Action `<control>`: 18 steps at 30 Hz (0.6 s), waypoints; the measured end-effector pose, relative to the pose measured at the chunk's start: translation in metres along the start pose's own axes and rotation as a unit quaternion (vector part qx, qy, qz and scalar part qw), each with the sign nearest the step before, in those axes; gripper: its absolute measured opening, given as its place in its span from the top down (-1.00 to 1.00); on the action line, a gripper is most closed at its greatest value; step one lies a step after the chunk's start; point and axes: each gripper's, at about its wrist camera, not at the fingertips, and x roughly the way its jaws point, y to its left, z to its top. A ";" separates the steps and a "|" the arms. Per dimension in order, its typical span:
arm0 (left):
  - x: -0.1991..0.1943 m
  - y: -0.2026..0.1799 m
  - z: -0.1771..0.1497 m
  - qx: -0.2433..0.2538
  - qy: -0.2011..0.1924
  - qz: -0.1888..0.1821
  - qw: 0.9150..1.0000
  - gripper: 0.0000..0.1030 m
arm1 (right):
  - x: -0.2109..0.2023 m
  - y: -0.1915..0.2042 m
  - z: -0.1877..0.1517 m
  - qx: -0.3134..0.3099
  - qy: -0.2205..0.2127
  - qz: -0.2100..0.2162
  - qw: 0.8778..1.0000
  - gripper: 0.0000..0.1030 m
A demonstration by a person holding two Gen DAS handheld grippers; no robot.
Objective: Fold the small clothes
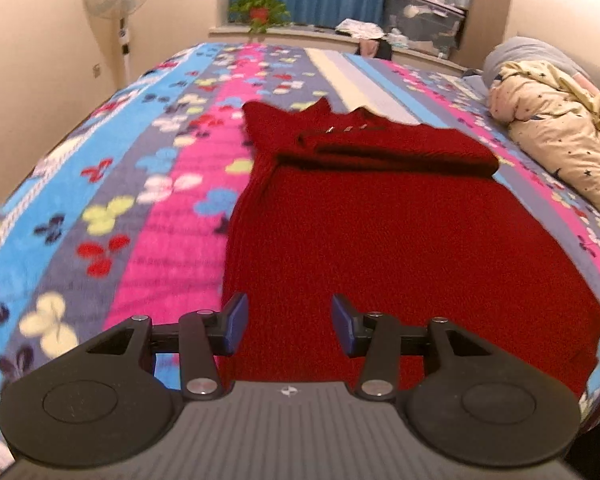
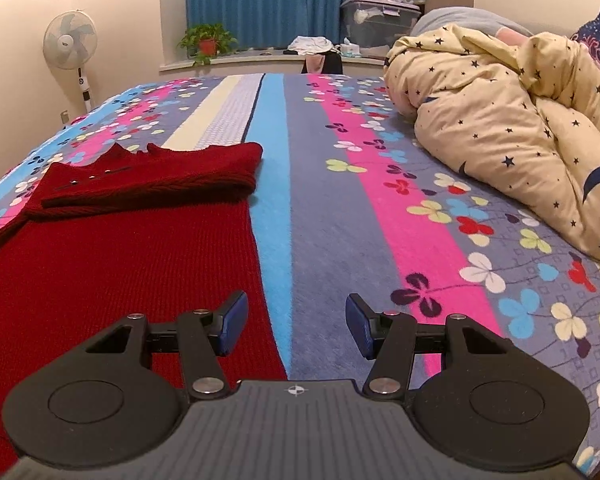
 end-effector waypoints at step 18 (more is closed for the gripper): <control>0.048 0.014 -0.030 -0.044 0.066 0.030 0.996 -0.36 | 0.016 0.015 -0.002 -0.029 0.034 -0.001 0.999 -0.20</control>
